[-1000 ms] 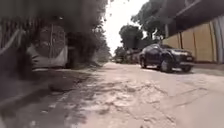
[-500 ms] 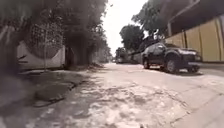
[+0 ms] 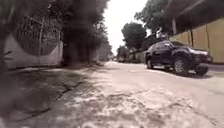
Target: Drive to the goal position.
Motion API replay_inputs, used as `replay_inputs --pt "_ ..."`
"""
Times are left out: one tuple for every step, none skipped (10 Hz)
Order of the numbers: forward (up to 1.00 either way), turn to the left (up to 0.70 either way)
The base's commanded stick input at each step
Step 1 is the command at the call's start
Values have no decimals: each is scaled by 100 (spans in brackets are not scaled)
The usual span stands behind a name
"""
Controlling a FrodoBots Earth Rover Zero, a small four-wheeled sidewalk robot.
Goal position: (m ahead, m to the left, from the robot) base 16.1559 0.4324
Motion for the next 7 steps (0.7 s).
replay_inputs --pt "100 0" --pt "100 0" --pt "100 0" --pt "100 2" --pt "100 2" --pt "100 2" --pt "100 2"
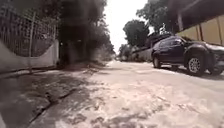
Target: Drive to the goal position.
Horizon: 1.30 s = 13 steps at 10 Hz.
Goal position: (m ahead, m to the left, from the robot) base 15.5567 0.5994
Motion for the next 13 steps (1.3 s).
replay_inputs --pt "100 1" --pt "100 0" --pt "100 -4" --pt "100 -13" --pt "100 -38" --pt "100 -25" --pt "100 -13" --pt "100 -3" --pt "100 0" --pt "100 0" --pt "100 0" --pt "100 0" --pt "100 0"
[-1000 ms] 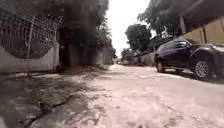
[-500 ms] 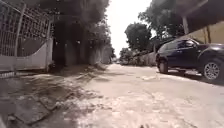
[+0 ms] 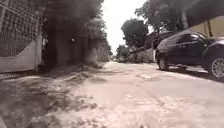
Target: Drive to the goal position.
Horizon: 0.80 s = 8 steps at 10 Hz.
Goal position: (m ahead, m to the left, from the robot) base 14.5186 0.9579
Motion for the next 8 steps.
replay_inputs --pt "100 0" --pt "100 0" --pt "100 0" --pt "100 -11" --pt "100 -37" --pt "100 0" --pt "100 0" --pt "100 0"
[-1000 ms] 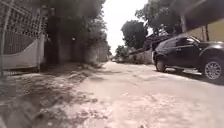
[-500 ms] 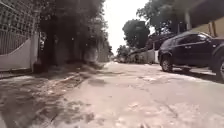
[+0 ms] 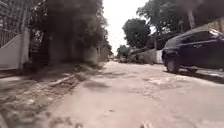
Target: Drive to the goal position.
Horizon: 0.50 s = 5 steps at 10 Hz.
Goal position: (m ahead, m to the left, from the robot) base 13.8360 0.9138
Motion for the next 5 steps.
replay_inputs --pt "100 0" --pt "100 0" --pt "100 0" --pt "100 0" --pt "100 0"
